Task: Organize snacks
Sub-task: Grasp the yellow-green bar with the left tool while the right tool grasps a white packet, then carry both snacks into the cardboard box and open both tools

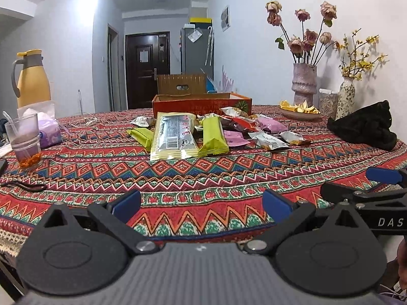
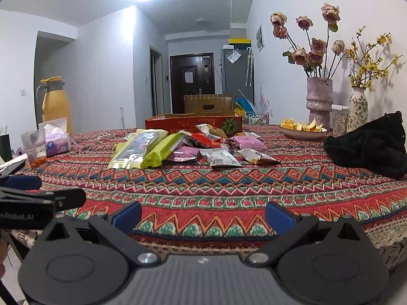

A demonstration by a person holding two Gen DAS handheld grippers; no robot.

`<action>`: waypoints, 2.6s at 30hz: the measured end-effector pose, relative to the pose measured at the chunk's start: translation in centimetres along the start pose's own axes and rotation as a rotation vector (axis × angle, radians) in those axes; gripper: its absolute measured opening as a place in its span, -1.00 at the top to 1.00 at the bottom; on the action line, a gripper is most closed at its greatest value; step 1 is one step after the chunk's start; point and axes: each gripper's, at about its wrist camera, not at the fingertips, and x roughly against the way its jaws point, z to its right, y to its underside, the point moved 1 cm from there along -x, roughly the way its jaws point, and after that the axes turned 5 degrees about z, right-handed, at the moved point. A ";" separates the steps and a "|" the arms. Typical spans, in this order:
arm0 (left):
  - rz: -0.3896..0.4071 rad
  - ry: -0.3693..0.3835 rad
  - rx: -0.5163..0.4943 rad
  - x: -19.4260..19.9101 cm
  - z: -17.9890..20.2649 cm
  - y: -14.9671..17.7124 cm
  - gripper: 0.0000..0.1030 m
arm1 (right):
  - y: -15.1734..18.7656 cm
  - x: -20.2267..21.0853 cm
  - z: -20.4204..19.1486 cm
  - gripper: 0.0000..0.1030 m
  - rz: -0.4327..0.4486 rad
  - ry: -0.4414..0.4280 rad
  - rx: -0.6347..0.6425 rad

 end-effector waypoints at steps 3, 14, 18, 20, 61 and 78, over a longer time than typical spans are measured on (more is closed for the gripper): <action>-0.019 0.004 0.008 -1.2 -0.4 -0.6 -1.00 | -0.4 -1.1 0.3 -1.00 -0.006 0.006 -0.006; -0.078 0.045 0.050 -7.7 -2.7 -4.6 -0.99 | -4.4 -8.3 2.8 -0.93 -0.053 0.047 -0.038; -0.091 0.080 0.044 -11.2 -2.5 -6.4 -0.80 | -5.7 -12.1 3.5 -0.73 -0.125 0.035 -0.005; -0.113 0.106 0.046 -13.6 -2.0 -7.2 -0.71 | -6.2 -14.1 3.9 -0.64 -0.161 0.012 0.003; -0.159 0.127 0.142 -9.8 -3.1 -10.3 0.34 | -8.2 -11.5 3.3 0.16 -0.203 -0.127 0.023; -0.086 0.096 0.160 -26.7 -10.7 -24.5 0.34 | -22.4 -25.8 5.8 0.16 -0.067 -0.175 0.062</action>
